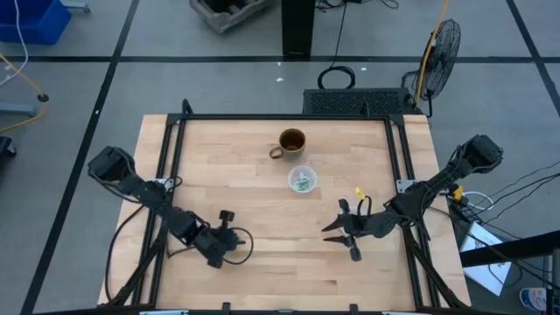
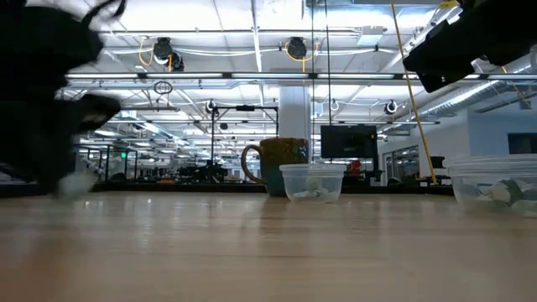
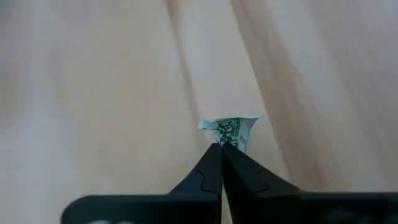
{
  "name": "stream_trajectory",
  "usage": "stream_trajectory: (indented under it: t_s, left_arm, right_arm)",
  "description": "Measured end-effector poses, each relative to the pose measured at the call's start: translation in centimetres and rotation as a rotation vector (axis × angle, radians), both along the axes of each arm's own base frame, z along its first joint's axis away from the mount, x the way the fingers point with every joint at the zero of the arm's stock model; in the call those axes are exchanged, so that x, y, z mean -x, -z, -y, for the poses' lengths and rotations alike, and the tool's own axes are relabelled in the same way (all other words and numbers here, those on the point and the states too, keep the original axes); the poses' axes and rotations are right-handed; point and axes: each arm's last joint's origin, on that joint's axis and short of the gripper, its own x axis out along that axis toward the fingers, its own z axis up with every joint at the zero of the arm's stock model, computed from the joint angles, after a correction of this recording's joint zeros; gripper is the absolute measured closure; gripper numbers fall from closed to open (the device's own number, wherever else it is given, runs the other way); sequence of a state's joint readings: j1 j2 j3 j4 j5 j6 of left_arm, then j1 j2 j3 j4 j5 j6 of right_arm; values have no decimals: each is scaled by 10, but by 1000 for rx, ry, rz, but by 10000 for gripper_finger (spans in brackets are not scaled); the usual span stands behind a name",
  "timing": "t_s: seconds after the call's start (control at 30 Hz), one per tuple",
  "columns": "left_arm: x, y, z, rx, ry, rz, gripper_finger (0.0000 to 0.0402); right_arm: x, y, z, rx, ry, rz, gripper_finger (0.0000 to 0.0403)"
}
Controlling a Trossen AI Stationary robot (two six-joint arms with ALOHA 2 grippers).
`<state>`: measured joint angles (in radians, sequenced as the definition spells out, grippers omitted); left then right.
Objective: Pick and place items into bin
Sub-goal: Put the stevia packet into the top transparent bin, then return to Home Position
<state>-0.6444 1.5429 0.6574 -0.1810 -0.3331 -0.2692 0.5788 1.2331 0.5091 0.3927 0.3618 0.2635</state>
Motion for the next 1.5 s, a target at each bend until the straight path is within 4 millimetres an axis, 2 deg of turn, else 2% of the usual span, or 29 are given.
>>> stream_trajectory:
  t_s: [0.1,0.2,0.37,0.5,0.67,0.8,0.93,1.1,1.3,1.5]
  left_arm:
    - [-23,-18,-7,-60,-14,125,397]
    - [-44,-28,-29,-76,-126,171,393]
    - [-82,-49,-81,-32,-335,333,397]
    - [-105,-66,-122,23,-355,475,393]
    - [-129,-62,-156,66,-341,547,396]
    - [-154,-44,-167,81,-325,554,390]
    - [-176,-25,-175,-9,-350,511,398]
    - [-195,-28,-184,-1,-386,544,372]
    - [-200,-36,-185,-15,-375,512,318]
    - [-198,-32,-184,-14,-381,449,279]
  right_arm:
    - [-1,0,3,-1,14,0,289]
    - [-4,0,7,-8,39,-1,289]
    - [-8,0,15,-54,96,-6,289]
    - [-9,1,18,-55,110,-16,289]
    - [-9,2,18,-47,110,-28,289]
    - [-8,4,18,-39,110,-41,289]
    - [-8,4,18,-39,111,-44,289]
    - [-8,4,18,-38,112,-49,289]
    - [-7,5,19,-33,113,-58,289]
    - [-7,5,19,-30,111,-57,289]
